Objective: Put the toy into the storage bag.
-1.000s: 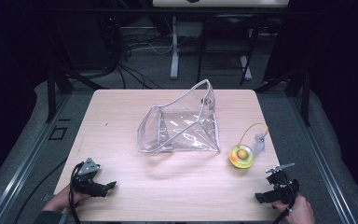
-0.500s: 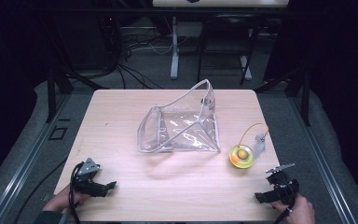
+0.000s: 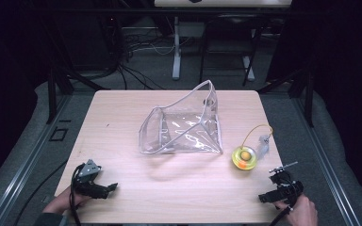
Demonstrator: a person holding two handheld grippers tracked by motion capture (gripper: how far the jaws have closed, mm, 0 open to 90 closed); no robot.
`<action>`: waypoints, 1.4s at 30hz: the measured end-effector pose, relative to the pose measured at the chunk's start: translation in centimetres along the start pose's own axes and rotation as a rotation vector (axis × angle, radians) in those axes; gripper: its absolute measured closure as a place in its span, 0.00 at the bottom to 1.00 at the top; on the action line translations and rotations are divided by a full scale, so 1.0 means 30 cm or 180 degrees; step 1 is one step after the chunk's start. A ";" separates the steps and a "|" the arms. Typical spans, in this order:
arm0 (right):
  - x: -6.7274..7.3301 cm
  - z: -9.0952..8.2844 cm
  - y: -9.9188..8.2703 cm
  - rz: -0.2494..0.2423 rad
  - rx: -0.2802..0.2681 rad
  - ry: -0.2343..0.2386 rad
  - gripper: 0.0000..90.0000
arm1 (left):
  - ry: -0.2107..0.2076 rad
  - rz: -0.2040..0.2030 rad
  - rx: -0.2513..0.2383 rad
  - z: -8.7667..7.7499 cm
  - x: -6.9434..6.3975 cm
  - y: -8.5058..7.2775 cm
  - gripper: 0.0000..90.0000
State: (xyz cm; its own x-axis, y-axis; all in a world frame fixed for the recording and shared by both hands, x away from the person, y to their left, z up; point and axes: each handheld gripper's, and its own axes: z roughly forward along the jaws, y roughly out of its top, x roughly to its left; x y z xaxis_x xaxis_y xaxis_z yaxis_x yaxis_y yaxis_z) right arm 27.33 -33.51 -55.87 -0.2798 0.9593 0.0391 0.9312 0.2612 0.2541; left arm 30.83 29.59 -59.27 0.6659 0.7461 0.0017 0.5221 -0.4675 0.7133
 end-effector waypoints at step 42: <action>0.021 -0.316 0.156 -0.0192 -0.0162 0.0438 0.01 | -0.0008 0.0010 0.0002 -0.001 0.001 -0.001 0.00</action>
State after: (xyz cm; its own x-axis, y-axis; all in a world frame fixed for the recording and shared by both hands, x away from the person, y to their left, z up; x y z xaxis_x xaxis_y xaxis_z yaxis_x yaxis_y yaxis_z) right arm 29.30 -32.69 -45.48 -0.3676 0.9173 0.1533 0.8997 0.3089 0.3085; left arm 30.83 29.64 -59.27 0.6688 0.7434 0.0020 0.5204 -0.4700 0.7129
